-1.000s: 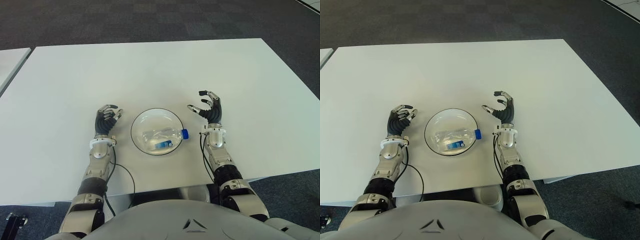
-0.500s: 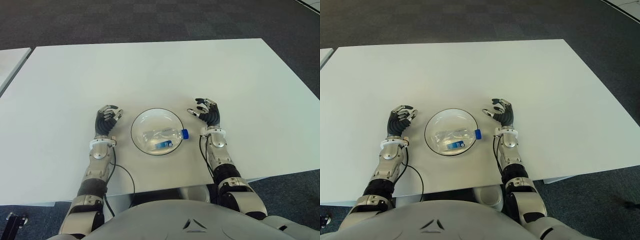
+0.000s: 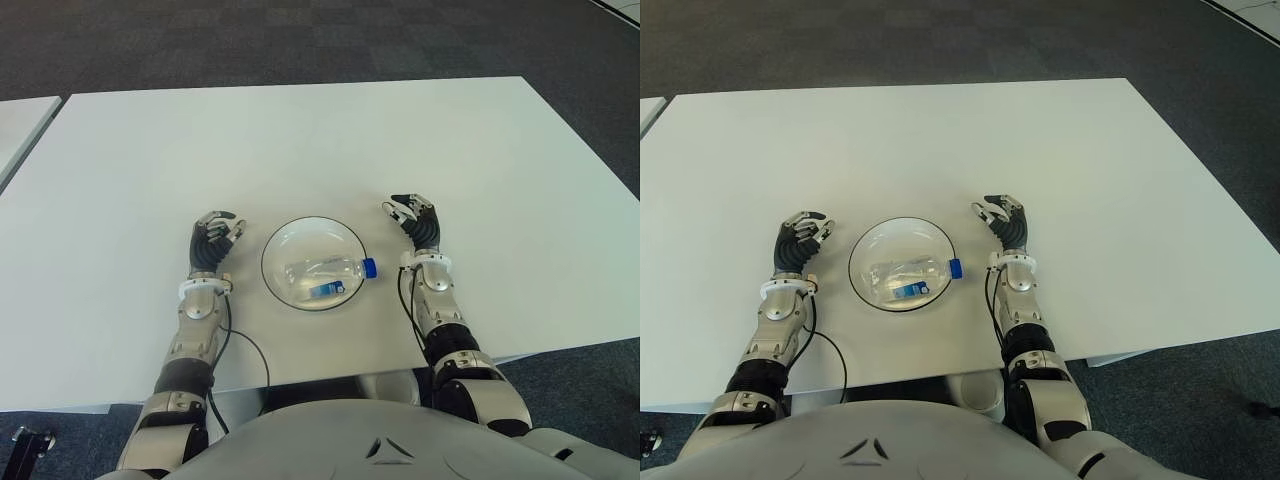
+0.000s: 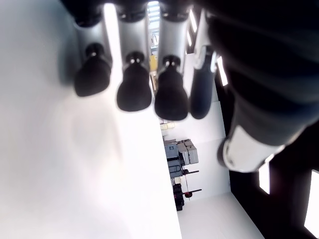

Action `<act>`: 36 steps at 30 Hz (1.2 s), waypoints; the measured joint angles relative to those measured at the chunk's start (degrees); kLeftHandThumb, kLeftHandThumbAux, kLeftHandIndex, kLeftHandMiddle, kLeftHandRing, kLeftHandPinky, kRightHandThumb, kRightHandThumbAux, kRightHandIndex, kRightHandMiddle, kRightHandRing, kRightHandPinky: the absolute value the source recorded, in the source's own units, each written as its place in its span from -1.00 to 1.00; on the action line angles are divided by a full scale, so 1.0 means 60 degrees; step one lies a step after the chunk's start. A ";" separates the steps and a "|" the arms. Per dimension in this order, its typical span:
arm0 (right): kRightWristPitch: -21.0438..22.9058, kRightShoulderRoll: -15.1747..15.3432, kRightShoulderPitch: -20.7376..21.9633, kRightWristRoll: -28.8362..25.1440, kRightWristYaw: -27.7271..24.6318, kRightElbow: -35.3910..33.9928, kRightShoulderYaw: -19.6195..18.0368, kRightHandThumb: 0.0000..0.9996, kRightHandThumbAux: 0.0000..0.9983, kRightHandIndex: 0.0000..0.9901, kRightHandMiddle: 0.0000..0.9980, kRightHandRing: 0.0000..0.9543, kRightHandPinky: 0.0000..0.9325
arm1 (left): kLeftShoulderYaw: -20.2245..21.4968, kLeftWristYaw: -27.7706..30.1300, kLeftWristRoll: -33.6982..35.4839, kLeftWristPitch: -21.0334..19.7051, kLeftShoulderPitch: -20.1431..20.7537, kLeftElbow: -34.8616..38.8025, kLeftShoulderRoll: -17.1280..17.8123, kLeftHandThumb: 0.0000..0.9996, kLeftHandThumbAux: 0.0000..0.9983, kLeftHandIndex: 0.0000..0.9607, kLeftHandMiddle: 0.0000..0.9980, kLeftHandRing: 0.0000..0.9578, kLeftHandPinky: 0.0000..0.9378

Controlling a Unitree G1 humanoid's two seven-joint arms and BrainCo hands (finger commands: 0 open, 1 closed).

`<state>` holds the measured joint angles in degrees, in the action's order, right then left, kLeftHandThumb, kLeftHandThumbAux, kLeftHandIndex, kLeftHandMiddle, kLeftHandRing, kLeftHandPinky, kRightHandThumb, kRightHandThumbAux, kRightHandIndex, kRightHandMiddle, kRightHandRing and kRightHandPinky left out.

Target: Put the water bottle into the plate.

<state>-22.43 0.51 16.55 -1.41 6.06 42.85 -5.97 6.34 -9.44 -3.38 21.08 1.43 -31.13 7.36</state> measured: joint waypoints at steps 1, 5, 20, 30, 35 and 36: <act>-0.0008 -0.0009 0.0011 -0.0005 0.0000 0.0021 -0.0012 0.40 0.46 -0.12 0.25 0.25 0.30 | 0.0000 0.0000 0.0000 0.0011 0.0000 -0.0007 0.0000 0.42 0.43 -0.09 0.56 0.63 0.63; -0.0102 -0.0029 0.0048 -0.0012 0.0000 0.0131 -0.0061 0.41 0.46 -0.12 0.26 0.28 0.32 | 0.0001 0.0000 -0.0004 0.0054 -0.0001 -0.0045 0.0000 0.42 0.43 -0.09 0.54 0.61 0.60; -0.0272 -0.0117 0.0194 -0.0013 0.0002 0.0429 -0.0139 0.42 0.46 -0.12 0.27 0.30 0.34 | -0.0003 -0.0002 -0.0030 0.0061 0.0000 -0.0066 0.0015 0.42 0.44 -0.09 0.55 0.61 0.63; -0.0333 -0.0132 0.0242 -0.0007 0.0005 0.0531 -0.0128 0.42 0.46 -0.12 0.25 0.29 0.33 | -0.0005 -0.0002 -0.0026 0.0077 -0.0011 -0.0057 0.0016 0.42 0.44 -0.09 0.54 0.61 0.66; -0.0384 -0.0147 0.0274 -0.0008 0.0003 0.0607 -0.0129 0.42 0.46 -0.12 0.24 0.29 0.32 | -0.0004 -0.0002 -0.0003 0.0055 -0.0010 -0.0047 0.0015 0.42 0.44 -0.09 0.55 0.61 0.64; -0.0407 -0.0152 0.0284 -0.0008 0.0001 0.0632 -0.0128 0.42 0.46 -0.12 0.24 0.29 0.32 | -0.0003 -0.0002 0.0001 0.0050 -0.0010 -0.0044 0.0015 0.42 0.44 -0.09 0.55 0.61 0.64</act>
<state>-24.87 -0.40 18.25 -1.46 6.07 46.64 -6.74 6.32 -9.45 -3.37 21.38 1.37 -31.40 7.45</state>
